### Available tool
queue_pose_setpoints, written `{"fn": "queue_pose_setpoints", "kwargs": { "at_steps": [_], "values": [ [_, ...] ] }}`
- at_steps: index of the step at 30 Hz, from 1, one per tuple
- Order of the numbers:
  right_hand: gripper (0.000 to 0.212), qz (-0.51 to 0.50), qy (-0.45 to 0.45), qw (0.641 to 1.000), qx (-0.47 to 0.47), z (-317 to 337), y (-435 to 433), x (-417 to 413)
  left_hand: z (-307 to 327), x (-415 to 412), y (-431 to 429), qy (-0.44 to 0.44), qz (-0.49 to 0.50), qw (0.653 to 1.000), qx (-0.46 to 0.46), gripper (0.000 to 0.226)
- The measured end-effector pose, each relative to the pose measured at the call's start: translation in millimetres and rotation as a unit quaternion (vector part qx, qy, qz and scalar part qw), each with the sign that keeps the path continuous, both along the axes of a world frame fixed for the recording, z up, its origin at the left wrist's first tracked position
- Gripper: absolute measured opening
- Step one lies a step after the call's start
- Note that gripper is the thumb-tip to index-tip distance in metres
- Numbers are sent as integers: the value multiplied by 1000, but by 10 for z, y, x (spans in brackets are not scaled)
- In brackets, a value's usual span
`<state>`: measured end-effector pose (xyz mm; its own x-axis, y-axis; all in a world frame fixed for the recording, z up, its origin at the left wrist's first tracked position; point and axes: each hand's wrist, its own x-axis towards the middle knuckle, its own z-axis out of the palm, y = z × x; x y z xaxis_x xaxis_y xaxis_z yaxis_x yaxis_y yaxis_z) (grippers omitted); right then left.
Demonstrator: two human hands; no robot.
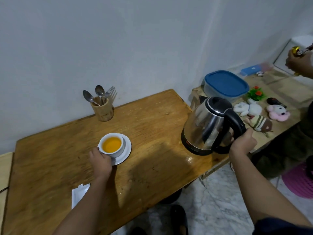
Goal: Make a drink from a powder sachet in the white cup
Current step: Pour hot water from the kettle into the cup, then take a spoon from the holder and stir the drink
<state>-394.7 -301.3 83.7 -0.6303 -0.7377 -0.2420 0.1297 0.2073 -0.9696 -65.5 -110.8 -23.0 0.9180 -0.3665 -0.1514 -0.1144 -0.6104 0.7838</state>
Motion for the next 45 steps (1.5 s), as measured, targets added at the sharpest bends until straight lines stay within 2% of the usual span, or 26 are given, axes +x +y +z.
{"fn": "queue_pose_setpoints", "kwargs": {
  "at_steps": [7,13,20,26,29,33,39,42,45],
  "values": [
    [38,43,53,998,-5,-103,3,-87,3,-29,-11,0,4,1000,-5,30],
    [42,64,156,986,-7,-119,35,-99,10,-30,12,-1,-8,1000,-1,30],
    [25,166,290,941,-45,229,-103,-140,37,12,77,5,-44,999,0,30],
    [20,248,455,851,-87,739,-347,377,-1,50,97,15,-60,998,-3,29],
    [19,310,483,806,-142,862,-329,919,29,60,103,29,-60,998,-17,28],
    [14,446,432,754,-215,779,-243,1801,49,89,146,34,-82,995,-54,21],
    [17,669,357,634,-150,322,-82,3044,26,225,175,47,-91,993,-66,22],
    [17,721,374,568,-134,107,-81,3458,-4,263,202,54,-86,993,-64,22],
    [18,742,362,550,-124,-71,-156,3759,-27,245,198,51,-71,994,-64,21]
  ]
}}
